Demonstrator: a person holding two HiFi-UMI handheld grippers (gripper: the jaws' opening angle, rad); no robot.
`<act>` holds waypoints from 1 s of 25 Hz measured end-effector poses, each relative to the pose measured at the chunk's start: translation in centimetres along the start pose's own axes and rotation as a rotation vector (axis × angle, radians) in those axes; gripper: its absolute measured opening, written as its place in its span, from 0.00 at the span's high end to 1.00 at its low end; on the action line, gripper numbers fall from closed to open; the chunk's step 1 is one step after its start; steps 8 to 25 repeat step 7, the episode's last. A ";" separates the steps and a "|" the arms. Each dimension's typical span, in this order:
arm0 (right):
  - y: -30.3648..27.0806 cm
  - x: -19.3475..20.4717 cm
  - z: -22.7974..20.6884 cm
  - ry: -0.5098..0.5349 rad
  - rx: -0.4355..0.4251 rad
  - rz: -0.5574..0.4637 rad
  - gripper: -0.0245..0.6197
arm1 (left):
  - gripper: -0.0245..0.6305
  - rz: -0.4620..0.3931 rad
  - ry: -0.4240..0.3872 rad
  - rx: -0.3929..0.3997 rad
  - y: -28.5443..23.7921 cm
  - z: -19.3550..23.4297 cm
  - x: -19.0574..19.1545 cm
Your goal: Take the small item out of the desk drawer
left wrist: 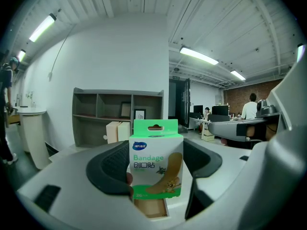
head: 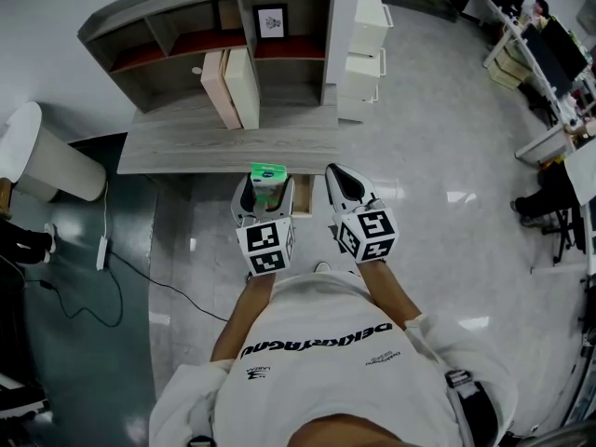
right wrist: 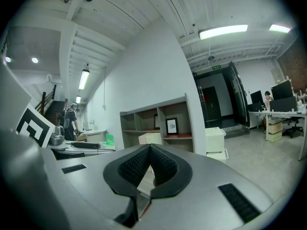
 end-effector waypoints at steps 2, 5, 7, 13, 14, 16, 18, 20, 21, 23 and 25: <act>0.0 0.0 -0.2 -0.003 0.003 -0.001 0.91 | 0.42 0.001 0.000 0.001 -0.1 -0.1 0.1; -0.2 0.1 -0.6 -0.005 0.007 -0.002 0.91 | 0.42 -0.002 -0.002 0.003 -0.4 -0.3 0.1; -0.4 0.1 -0.8 -0.005 0.008 -0.004 0.91 | 0.42 -0.007 -0.003 0.003 -0.7 -0.4 -0.1; -0.4 0.1 -0.8 -0.005 0.008 -0.004 0.91 | 0.42 -0.007 -0.003 0.003 -0.7 -0.4 -0.1; -0.4 0.1 -0.8 -0.005 0.008 -0.004 0.91 | 0.42 -0.007 -0.003 0.003 -0.7 -0.4 -0.1; -0.4 0.1 -0.8 -0.005 0.008 -0.004 0.91 | 0.42 -0.007 -0.003 0.003 -0.7 -0.4 -0.1; -0.4 0.1 -0.8 -0.005 0.008 -0.004 0.91 | 0.42 -0.007 -0.003 0.003 -0.7 -0.4 -0.1; -0.4 0.1 -0.8 -0.005 0.008 -0.004 0.91 | 0.42 -0.007 -0.003 0.003 -0.7 -0.4 -0.1; -0.4 0.1 -0.8 -0.005 0.008 -0.004 0.91 | 0.42 -0.007 -0.003 0.003 -0.7 -0.4 -0.1; -0.4 0.1 -0.8 -0.005 0.008 -0.004 0.91 | 0.42 -0.007 -0.003 0.003 -0.7 -0.4 -0.1; -0.4 0.1 -0.8 -0.005 0.008 -0.004 0.91 | 0.42 -0.007 -0.003 0.003 -0.7 -0.4 -0.1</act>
Point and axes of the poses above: the fingertips, and each gripper's own axes: y backward along the fingers, z to its left, x out of its underside, the point moved 2 cm from there along y, backward along the fingers, and after that the axes turned 4 degrees about z, right-handed, at the moved point
